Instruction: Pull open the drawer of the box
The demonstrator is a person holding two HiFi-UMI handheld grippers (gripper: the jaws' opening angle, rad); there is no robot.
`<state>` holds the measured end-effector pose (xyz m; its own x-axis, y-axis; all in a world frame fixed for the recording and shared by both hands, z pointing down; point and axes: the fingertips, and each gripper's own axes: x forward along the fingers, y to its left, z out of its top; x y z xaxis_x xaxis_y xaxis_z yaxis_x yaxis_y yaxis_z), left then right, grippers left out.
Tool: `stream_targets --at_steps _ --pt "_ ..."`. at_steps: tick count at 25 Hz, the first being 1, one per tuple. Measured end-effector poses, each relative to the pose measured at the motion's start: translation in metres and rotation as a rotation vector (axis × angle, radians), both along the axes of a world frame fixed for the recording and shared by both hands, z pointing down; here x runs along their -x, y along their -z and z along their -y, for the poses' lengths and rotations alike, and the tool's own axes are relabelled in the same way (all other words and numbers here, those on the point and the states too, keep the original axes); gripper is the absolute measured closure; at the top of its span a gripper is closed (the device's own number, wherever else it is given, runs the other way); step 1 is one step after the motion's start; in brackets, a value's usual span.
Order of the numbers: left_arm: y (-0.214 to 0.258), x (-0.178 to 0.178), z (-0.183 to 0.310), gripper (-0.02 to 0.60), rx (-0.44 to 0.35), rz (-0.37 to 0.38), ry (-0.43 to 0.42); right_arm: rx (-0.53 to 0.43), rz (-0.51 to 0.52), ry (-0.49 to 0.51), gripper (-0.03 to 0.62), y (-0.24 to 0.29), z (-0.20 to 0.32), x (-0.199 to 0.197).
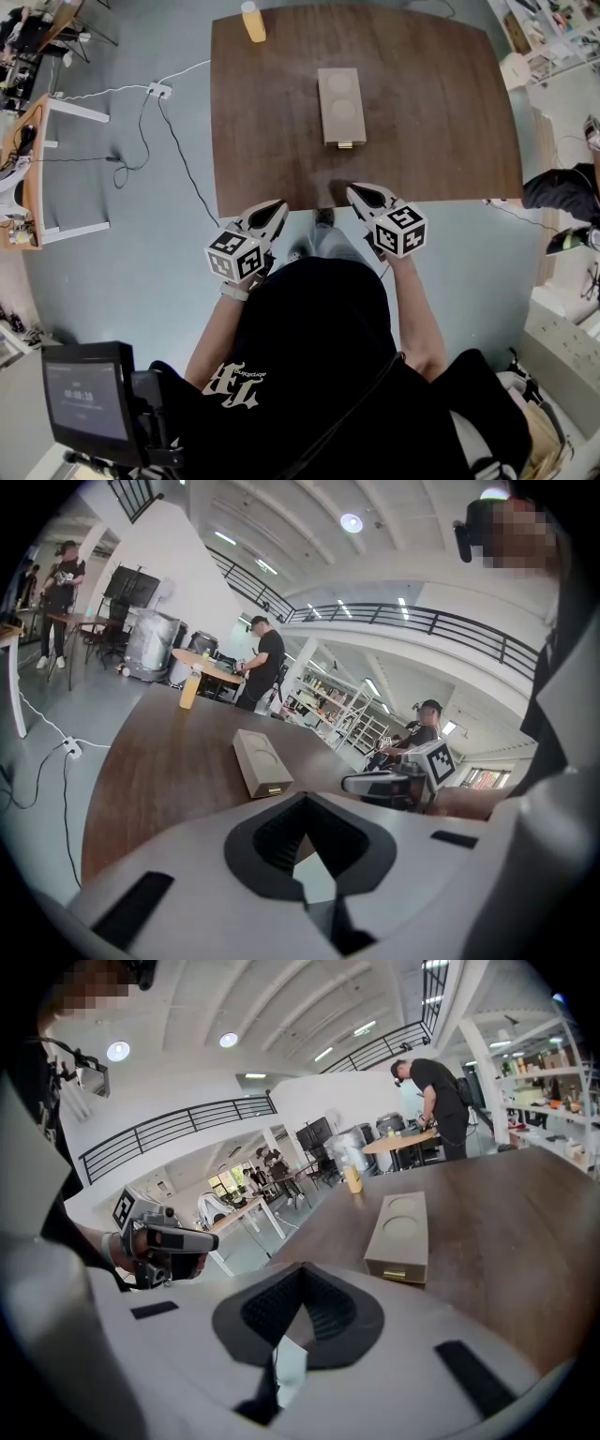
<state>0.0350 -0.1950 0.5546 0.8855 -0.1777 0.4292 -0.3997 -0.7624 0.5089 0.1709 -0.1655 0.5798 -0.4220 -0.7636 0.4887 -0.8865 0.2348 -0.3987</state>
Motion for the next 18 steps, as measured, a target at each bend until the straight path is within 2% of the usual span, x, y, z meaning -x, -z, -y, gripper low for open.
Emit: stream_targets --at_steps 11,18 --pt "-0.005 -0.023 0.011 0.577 0.006 0.02 -0.008 0.146 0.096 -0.064 0.608 -0.063 0.029 -0.031" --pt "-0.005 -0.024 0.013 0.577 -0.012 0.049 0.016 0.262 0.066 -0.087 0.605 -0.114 0.045 -0.05"
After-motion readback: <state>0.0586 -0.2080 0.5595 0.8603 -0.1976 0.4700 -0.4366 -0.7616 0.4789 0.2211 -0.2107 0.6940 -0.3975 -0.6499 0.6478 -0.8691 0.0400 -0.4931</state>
